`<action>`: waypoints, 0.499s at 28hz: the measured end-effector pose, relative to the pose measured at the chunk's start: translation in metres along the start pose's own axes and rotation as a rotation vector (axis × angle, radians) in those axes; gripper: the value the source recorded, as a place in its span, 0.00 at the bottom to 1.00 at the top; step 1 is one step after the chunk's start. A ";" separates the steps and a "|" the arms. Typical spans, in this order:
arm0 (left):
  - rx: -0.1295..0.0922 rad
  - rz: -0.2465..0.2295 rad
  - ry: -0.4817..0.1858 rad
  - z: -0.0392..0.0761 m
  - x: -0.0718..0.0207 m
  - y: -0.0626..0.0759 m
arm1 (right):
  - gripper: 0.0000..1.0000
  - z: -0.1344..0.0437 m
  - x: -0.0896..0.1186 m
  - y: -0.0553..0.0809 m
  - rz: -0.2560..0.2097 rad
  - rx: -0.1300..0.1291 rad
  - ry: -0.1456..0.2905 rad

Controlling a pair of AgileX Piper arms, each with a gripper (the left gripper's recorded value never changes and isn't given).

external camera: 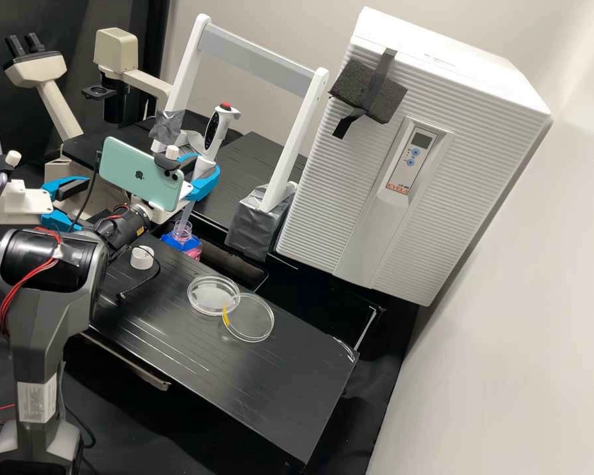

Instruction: Use the pipette

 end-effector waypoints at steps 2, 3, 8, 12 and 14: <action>-0.002 0.000 0.000 0.000 0.0000 0.000 | 0.00 0.000 0.000 0.000 0.000 0.000 0.000; -0.002 0.000 0.000 0.000 0.0000 0.000 | 0.00 0.000 0.000 0.000 0.000 0.000 0.000; -0.002 0.000 0.000 0.000 0.0000 0.000 | 0.00 -0.004 -0.001 0.008 0.002 0.013 0.004; -0.003 -0.002 0.000 0.000 -0.0006 -0.001 | 0.00 -0.013 -0.004 0.031 0.044 0.042 0.026; -0.003 0.006 -0.003 0.000 -0.0011 -0.001 | 0.00 -0.018 -0.006 0.043 0.074 0.058 0.041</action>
